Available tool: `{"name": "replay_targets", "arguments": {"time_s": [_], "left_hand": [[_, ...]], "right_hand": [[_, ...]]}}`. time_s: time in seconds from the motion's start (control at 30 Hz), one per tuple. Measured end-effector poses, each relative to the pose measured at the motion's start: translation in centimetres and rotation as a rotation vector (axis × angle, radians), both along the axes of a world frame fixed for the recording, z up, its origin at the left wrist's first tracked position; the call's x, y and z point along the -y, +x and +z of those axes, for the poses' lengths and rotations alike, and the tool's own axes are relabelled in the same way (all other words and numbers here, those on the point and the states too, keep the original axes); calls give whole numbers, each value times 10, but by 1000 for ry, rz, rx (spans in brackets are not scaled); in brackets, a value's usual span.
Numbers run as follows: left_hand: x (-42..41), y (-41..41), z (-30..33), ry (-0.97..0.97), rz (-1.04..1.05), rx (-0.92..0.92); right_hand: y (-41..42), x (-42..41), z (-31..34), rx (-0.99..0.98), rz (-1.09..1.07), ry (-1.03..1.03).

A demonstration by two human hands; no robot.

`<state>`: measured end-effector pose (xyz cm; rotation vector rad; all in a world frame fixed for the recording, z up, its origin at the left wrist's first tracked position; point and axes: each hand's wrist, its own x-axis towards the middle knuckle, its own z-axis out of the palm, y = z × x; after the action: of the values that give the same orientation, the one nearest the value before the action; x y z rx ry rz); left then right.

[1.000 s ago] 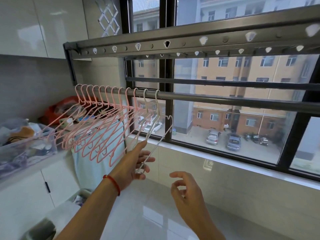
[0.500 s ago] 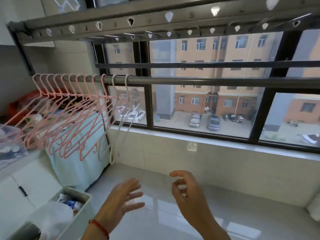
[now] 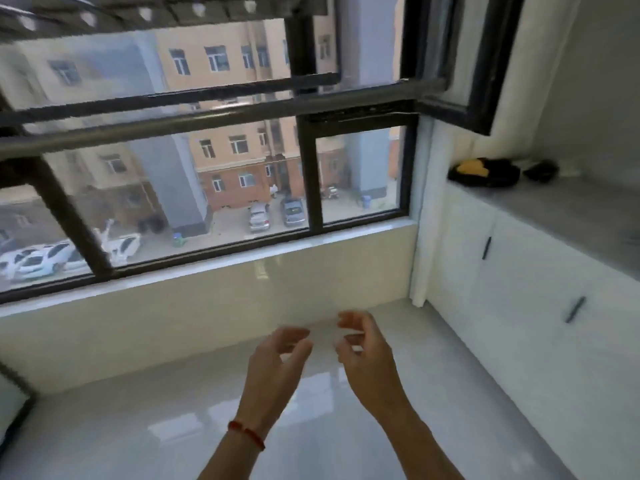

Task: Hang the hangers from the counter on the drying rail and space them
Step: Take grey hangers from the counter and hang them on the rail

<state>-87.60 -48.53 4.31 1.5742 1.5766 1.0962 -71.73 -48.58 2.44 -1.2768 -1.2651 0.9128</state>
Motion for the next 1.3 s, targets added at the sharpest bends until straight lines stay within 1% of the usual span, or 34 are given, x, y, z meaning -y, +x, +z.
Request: {"name": "replay_targets", "arguments": {"time_s": [0.07,0.17,0.27,0.37,0.53,0.7,0.83,0.9,1.13,1.2,1.3], "left_hand": [[-13,77,-5,-45,-88,26],[-20,204,-6,-96,-287,39],[-29,303,-2,-57,-472,-26],[-47,380,-1,-57,-586,-52],[-93,491,-10,-90,-713,-14],[-167,592,-24,-66,-805,-13],[-236,663,-37,-71,-914,-135],[-270,694,-42,-34,-975,-217],[-357,796,-55,-25,-1043,-406],[-371,821,-53,-30,-1048,-421],[-383,854,-52,-74,-1072,-450]], "right_hand": [[72,-2,-4,-3,-107,-31],[189,5,-3,-14,-289,-61],[286,18,0,-26,-464,-82],[361,32,-5,-46,-625,-115],[454,29,-12,-25,-809,-210],[545,-21,-23,58,-880,-300],[615,-80,-29,123,-941,-371],[648,-109,-32,174,-970,-391],[758,-206,-41,321,-938,-500],[787,-236,-50,427,-946,-542],[814,-269,-61,614,-996,-708]]}}
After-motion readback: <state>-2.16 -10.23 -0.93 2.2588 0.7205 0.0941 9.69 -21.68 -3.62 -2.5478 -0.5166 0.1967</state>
